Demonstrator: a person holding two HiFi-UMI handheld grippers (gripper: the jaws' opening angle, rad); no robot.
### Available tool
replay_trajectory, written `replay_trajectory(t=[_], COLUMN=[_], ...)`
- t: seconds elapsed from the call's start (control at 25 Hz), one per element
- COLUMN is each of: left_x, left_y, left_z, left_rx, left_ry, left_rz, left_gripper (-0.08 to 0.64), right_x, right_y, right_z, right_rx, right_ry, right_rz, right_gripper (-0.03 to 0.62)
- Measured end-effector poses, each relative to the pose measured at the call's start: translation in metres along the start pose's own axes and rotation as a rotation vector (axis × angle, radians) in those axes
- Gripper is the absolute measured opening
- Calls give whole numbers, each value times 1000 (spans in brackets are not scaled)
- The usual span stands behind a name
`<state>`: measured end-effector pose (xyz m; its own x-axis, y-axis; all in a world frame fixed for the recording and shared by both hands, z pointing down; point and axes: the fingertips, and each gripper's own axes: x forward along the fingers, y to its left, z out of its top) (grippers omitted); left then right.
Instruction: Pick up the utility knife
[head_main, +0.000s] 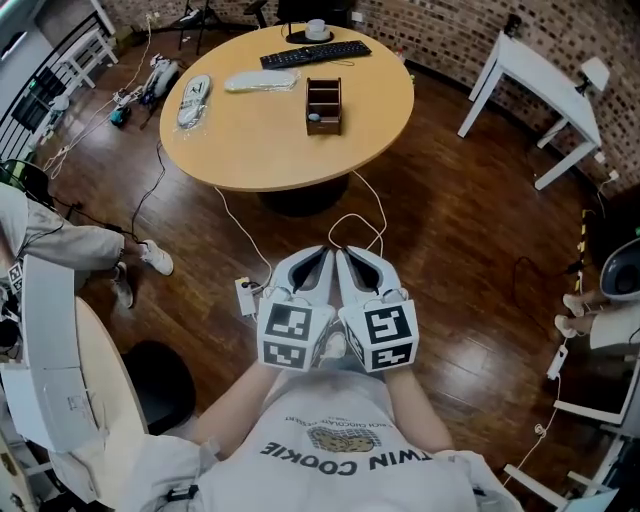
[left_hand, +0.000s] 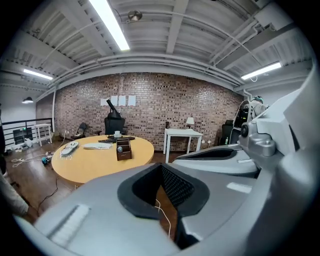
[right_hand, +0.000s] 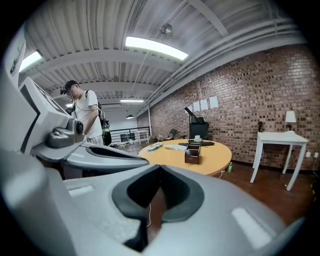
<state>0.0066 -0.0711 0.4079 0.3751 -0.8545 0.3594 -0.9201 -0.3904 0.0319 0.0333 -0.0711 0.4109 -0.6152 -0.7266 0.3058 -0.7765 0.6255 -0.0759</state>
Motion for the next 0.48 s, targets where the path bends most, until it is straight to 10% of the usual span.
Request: replay_trajectory(t=[0.48], left_x=[37], left_y=[6], left_z=[13], left_rx=[17], left_ry=[-7], left_rz=[41], left_gripper=[8], right_x=[21], right_y=[-33], right_z=[7], right_rx=[-20], right_ry=[-13], right_rz=[29], right_gripper=[2])
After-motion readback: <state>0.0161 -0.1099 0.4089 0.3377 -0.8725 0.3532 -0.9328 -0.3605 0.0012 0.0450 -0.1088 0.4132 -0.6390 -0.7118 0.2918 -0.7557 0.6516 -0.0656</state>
